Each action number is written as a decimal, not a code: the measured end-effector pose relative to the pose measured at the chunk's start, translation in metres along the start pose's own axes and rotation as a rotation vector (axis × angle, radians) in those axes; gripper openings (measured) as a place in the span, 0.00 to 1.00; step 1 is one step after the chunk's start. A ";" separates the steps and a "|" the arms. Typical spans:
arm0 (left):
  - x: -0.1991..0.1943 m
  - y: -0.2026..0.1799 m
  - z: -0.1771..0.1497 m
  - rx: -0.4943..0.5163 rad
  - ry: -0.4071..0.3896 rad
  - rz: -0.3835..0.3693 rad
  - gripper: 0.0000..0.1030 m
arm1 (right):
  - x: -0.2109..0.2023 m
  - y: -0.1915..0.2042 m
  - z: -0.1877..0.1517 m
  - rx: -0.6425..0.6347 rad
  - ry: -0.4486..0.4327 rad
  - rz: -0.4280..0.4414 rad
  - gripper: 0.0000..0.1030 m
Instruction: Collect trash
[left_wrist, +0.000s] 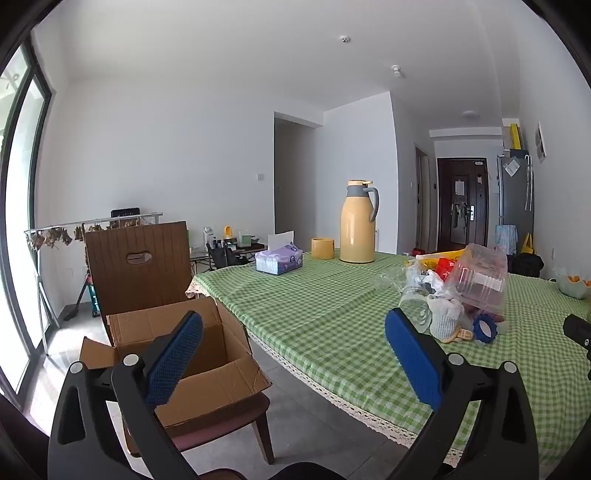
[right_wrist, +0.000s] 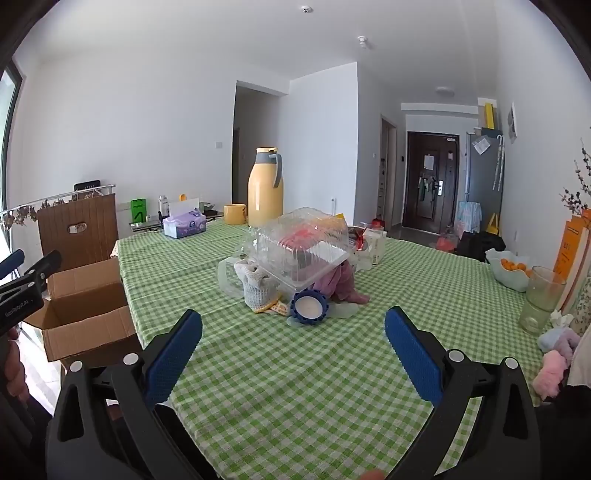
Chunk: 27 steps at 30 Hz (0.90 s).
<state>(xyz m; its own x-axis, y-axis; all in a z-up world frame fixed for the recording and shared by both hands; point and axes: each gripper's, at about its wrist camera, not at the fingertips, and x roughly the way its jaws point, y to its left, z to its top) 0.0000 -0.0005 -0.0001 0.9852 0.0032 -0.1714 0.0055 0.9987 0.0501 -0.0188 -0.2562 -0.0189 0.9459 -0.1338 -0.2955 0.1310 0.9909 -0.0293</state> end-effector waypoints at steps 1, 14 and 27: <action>0.000 -0.001 0.000 0.006 -0.002 0.006 0.93 | -0.005 -0.005 -0.008 0.001 -0.015 0.007 0.93; 0.003 0.004 -0.001 -0.022 0.007 0.010 0.93 | 0.001 -0.005 -0.010 -0.007 0.000 0.017 0.93; 0.003 0.003 -0.001 -0.020 0.009 0.014 0.93 | 0.001 -0.004 -0.011 -0.019 -0.006 0.018 0.93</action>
<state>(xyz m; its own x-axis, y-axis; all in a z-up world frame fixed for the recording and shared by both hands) 0.0032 0.0026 -0.0013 0.9836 0.0180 -0.1794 -0.0124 0.9994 0.0324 -0.0215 -0.2599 -0.0291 0.9499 -0.1157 -0.2904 0.1080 0.9932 -0.0424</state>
